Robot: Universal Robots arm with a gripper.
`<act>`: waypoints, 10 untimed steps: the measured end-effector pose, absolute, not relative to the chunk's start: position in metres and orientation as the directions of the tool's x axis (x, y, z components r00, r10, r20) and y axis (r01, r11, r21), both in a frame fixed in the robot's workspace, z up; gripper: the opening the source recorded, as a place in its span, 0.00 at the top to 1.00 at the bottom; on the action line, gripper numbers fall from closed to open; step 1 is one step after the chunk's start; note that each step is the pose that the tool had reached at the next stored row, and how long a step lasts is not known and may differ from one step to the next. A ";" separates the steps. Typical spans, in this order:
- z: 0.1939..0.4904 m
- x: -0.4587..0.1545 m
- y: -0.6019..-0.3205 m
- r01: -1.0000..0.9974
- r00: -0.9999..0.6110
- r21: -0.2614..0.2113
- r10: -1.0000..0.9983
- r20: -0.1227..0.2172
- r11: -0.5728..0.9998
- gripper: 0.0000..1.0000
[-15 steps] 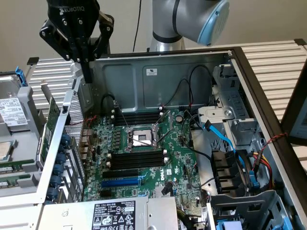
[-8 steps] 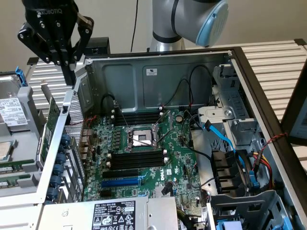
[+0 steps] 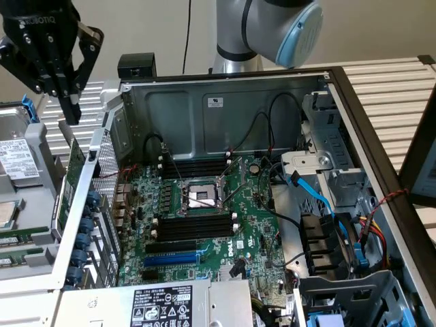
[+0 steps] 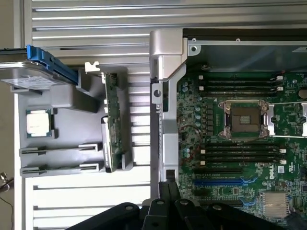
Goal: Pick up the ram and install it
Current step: 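Reach for the ram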
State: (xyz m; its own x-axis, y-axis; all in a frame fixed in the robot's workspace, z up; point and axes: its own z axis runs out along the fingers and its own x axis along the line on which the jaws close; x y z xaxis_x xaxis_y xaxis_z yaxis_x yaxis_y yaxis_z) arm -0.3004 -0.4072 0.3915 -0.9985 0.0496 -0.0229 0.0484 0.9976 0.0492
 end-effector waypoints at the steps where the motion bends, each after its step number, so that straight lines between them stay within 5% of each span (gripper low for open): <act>1: 0.391 -0.305 -0.407 0.048 -0.999 0.049 0.050 -0.023 0.998 0.90; 10: 0.387 -0.346 -0.407 0.048 -0.999 0.049 0.050 -0.023 0.998 0.90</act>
